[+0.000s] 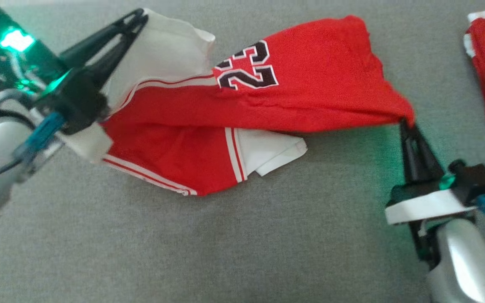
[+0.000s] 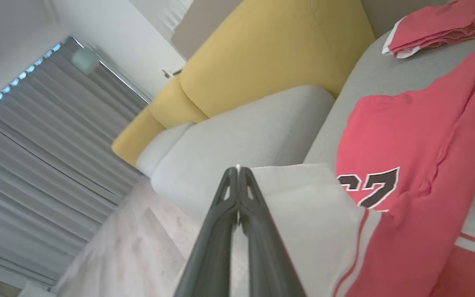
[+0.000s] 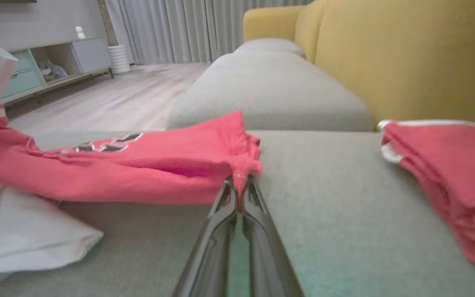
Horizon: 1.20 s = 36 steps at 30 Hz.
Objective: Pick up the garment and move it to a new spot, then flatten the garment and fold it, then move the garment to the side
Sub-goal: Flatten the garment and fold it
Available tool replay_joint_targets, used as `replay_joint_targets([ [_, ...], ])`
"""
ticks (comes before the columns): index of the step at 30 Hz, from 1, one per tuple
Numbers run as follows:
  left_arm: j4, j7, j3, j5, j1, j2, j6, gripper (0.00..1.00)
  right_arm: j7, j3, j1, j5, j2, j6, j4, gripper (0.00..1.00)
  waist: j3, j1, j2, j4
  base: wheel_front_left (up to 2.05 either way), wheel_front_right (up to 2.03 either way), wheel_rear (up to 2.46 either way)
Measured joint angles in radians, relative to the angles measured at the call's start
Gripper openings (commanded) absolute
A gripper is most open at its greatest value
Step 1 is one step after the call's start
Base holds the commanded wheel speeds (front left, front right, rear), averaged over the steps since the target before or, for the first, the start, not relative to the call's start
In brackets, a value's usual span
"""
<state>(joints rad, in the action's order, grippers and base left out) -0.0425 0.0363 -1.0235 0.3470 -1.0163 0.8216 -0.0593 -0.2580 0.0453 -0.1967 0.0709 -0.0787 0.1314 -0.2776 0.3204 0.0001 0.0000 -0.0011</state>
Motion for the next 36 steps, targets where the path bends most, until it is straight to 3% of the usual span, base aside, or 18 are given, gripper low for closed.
replay_joint_targets([
  [4, -0.001, -0.107, 0.032, -0.057, -0.002, 0.048, -0.042, 0.0, 0.0, -0.016, -0.032, -0.002, -0.054, 0.0, 0.083, 0.0, -0.042, -0.0001, 0.0, -0.009, 0.0, 0.0, 0.0],
  [10, -0.013, -0.247, 0.123, -0.069, -0.026, 0.099, -0.102, 0.0, 0.001, -0.026, -0.147, 0.029, -0.191, 0.0, 0.158, 0.0, -0.127, -0.0002, 0.0, -0.018, 0.0, 0.0, 0.0],
  [16, -0.055, -0.295, 0.244, -0.056, -0.107, 0.122, -0.151, 0.0, 0.129, -0.085, -0.267, 0.109, -0.259, 0.0, 0.313, 0.0, -0.204, -0.0003, 0.0, -0.026, 0.0, 0.0, 0.0],
  [19, -0.07, -0.298, 0.304, -0.025, -0.137, 0.122, -0.152, 0.0, 0.203, -0.079, -0.326, 0.127, -0.293, 0.0, 0.355, 0.0, -0.223, -0.0005, 0.0, -0.037, 0.0, 0.0, 0.0],
  [23, -0.038, -0.302, 0.366, 0.017, -0.181, 0.084, -0.114, 0.0, 0.258, -0.033, -0.427, 0.154, -0.318, 0.0, 0.316, 0.0, -0.21, -0.0003, 0.0001, -0.048, 0.0, 0.0, 0.0],
  [24, 0.016, -0.302, 0.368, 0.014, -0.202, 0.058, -0.075, 0.0, 0.271, 0.004, -0.491, 0.175, -0.319, 0.0, 0.253, 0.0, -0.19, -0.0002, 0.0, -0.049, 0.0, 0.0, 0.0],
  [28, 0.166, -0.302, 0.366, -0.027, -0.255, -0.008, 0.002, 0.0, 0.285, 0.092, -0.635, 0.205, -0.312, 0.0, 0.106, 0.0, -0.132, 0.0001, 0.0, -0.05, 0.0, 0.0, 0.0],
  [36, 0.325, -0.302, 0.375, -0.176, -0.446, -0.142, 0.044, 0.0, 0.165, 0.16, -0.926, 0.17, -0.298, 0.0, -0.151, 0.0, 0.014, 0.0003, 0.0, -0.049, 0.0, 0.0, 0.0],
])
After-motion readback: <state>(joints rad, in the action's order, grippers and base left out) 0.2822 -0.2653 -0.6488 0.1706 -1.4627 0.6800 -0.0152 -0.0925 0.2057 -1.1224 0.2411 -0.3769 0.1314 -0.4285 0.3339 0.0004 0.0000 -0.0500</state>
